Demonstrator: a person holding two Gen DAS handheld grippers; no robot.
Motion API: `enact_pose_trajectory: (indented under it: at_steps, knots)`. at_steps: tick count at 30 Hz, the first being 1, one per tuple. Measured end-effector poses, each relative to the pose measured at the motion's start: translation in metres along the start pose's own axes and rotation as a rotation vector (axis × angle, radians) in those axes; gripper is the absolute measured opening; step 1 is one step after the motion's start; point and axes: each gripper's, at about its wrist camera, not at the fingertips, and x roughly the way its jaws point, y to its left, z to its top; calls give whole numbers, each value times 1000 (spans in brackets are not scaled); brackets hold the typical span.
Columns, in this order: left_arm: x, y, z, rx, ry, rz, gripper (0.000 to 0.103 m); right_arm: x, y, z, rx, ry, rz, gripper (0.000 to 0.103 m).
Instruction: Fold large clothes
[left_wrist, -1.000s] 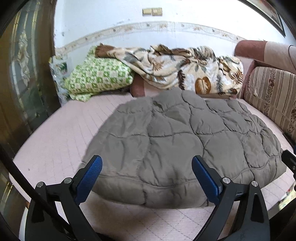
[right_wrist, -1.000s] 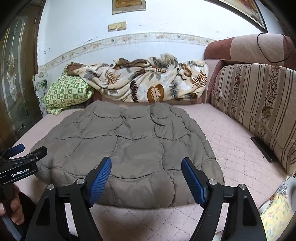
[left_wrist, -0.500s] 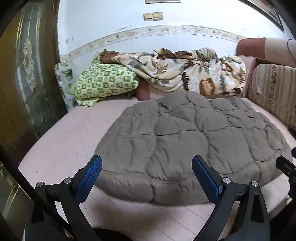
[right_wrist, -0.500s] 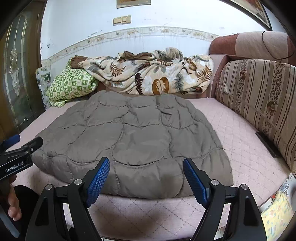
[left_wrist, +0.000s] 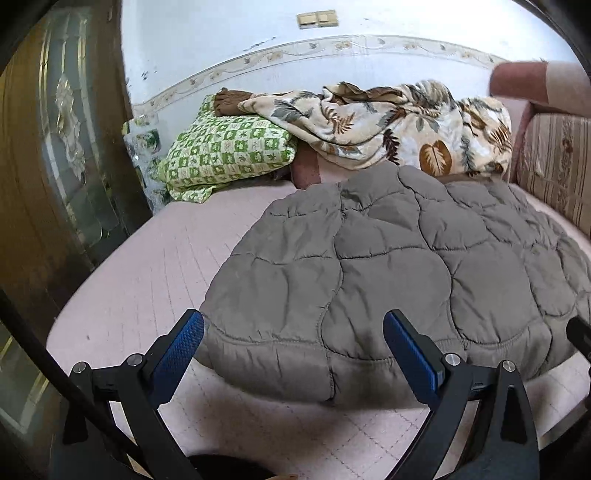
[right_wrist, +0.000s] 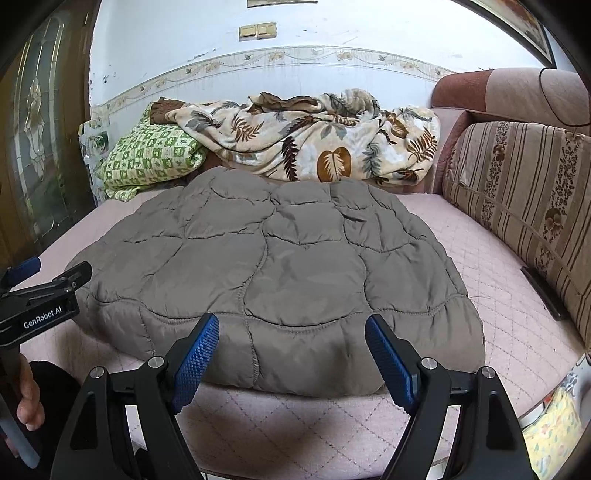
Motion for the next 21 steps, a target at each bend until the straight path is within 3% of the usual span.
enact_pose_trajectory:
  at_steps: [5, 21]
  knots:
    - [-1, -7, -1, 46, 3, 4, 98, 5, 0, -2, 3, 4, -8, 85]
    - [9, -6, 0, 46, 32, 8, 98, 15, -4, -3, 20, 11, -1, 89]
